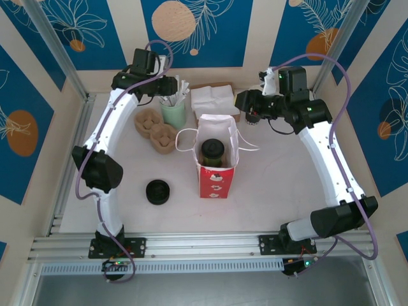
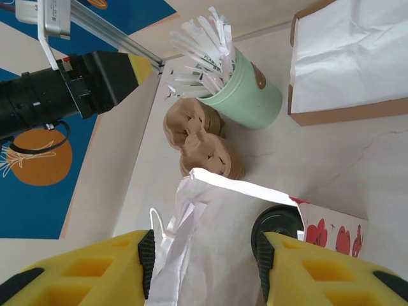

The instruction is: Pack the takeout coffee

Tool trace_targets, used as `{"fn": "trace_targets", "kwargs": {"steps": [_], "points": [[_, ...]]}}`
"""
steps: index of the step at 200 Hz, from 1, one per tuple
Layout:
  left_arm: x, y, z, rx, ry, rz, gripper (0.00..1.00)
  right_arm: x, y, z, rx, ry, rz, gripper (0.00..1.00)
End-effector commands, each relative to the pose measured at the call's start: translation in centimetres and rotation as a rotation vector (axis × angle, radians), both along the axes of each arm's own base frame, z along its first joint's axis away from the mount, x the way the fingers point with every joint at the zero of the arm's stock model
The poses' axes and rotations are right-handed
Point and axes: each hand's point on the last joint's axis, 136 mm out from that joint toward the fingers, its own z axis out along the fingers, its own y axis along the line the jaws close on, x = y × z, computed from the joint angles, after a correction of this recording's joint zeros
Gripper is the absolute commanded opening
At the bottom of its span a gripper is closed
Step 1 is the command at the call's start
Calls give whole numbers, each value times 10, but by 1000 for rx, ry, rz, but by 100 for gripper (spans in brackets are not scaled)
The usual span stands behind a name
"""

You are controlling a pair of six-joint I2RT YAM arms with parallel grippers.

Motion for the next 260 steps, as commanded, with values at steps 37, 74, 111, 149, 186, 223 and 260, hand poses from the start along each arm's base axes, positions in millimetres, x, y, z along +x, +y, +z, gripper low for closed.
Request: {"fn": "trace_targets", "kwargs": {"steps": [37,74,111,149,186,223,260], "points": [[4,-19,-13,76,-23,-120,42,-14,-3,11,1,-85,11,49],[4,-33,-23,98,-44,-214,41,-15,-4,6,-6,-82,13,49],[6,-37,-39,137,-32,-244,41,-16,-2,6,2,-80,22,49],[10,-38,-55,162,-19,-250,41,-15,-2,6,4,-84,22,49],[17,-37,-65,186,-17,-243,41,-16,-3,4,2,-78,19,48],[22,-36,-74,207,-10,-234,41,-16,-5,3,2,-77,17,48],[28,-32,-78,229,-15,-216,36,-16,-6,3,6,-75,15,49]]}}
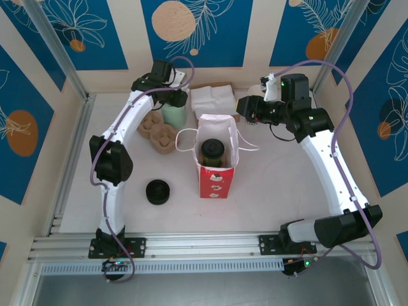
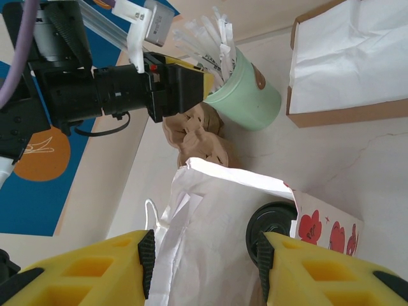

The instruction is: Pack the takeout coffee

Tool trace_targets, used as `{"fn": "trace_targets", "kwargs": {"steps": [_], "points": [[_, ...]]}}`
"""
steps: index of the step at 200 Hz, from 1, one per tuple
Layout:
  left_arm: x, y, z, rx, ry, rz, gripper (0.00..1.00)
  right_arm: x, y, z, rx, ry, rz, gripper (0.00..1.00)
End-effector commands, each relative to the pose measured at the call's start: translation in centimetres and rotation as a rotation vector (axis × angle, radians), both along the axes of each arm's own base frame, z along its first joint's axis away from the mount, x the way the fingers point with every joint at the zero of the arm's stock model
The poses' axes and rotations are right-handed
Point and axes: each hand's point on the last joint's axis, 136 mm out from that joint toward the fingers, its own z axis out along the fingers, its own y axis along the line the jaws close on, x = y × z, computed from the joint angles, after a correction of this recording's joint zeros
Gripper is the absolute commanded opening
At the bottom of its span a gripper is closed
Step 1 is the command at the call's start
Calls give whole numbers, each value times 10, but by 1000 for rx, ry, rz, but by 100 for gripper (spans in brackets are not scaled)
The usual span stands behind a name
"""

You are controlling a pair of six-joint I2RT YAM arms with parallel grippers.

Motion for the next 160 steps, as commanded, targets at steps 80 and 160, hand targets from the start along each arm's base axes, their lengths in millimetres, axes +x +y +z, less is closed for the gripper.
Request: {"fn": "trace_targets", "kwargs": {"steps": [80,160], "points": [[9,7,19,47,-79,33,29,-4,-4,5,8,-26,7,49],[14,18,29,65,-110,72,26,-2,-6,3,14,-17,-1,49]]}}
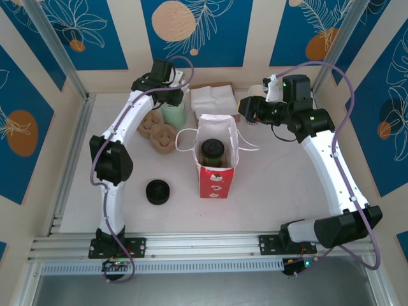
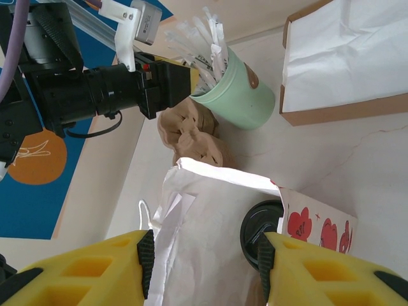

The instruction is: Pack the takeout coffee

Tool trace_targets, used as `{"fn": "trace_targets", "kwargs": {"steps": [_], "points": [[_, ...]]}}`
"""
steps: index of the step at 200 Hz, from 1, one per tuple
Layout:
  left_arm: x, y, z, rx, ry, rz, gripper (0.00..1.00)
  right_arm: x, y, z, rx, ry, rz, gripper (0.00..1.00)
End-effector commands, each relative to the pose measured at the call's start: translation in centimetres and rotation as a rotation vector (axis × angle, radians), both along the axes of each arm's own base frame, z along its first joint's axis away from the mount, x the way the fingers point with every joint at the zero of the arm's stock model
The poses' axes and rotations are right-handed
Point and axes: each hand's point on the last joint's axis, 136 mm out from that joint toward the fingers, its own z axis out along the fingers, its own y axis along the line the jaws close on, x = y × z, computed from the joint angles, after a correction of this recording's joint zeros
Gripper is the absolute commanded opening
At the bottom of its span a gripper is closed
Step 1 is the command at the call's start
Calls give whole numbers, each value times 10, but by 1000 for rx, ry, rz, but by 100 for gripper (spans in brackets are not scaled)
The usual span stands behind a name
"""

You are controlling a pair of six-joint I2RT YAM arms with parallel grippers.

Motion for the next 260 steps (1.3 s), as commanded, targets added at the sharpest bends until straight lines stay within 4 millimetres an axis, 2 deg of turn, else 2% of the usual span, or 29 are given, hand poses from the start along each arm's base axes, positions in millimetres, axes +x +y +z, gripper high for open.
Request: {"fn": "trace_targets", "kwargs": {"steps": [1,54,103,208,236,260], "points": [[5,4,27,5,-74,6,26,-4,0,7,12,-28,13,49],[8,10,39,-7,-103,36,20,-3,-1,7,17,-22,10,49],[5,14,73,-37,-180,51,14,-2,0,10,25,-28,7,49],[-31,32,179,-73,-361,61,13,0,2,14,43,-32,10,49],[-51,40,216,-120,-409,81,13,-1,2,15,47,-34,11,49],[-79,46,252,-179,-458,81,14,1,2,15,48,-39,11,49]]}}
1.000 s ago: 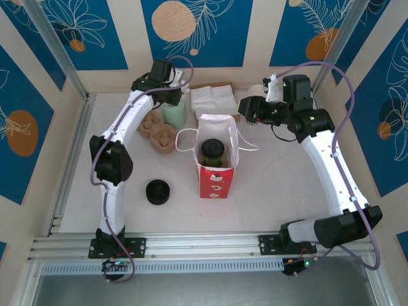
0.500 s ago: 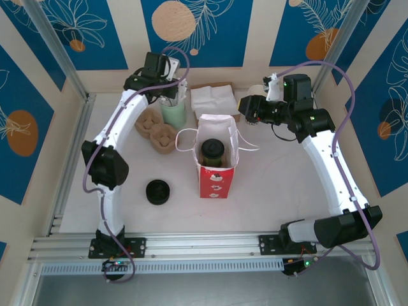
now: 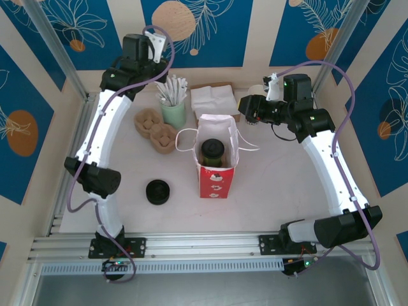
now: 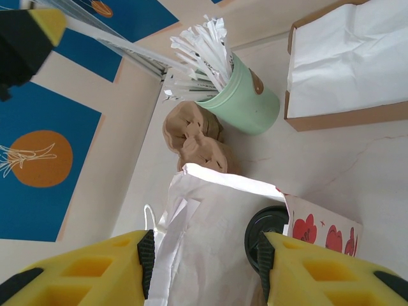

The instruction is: Pack the takeout coffee

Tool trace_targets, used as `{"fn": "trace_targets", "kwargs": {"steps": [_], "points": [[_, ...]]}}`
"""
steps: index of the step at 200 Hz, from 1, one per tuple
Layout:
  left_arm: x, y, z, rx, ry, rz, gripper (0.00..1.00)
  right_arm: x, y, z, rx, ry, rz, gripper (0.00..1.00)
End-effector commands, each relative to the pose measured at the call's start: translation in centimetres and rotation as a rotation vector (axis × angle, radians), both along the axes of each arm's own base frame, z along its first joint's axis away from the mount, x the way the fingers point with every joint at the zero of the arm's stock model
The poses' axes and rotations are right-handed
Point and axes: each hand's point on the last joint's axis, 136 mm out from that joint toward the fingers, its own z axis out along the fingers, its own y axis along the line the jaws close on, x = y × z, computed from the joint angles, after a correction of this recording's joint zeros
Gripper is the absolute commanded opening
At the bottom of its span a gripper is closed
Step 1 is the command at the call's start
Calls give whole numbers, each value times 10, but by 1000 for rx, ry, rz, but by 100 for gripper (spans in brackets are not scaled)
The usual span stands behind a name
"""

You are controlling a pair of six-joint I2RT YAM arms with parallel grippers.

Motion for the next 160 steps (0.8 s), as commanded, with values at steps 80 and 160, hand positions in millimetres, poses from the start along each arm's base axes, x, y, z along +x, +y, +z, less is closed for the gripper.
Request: {"fn": "trace_targets", "kwargs": {"steps": [80,160], "points": [[-174,-33,124,-253,-130,-357,15,17,-5,28,-24,-90,-29,48],[-263,-93,75,-285,102,-691,16,47,-14,33,-78,-117,-60,49]]}}
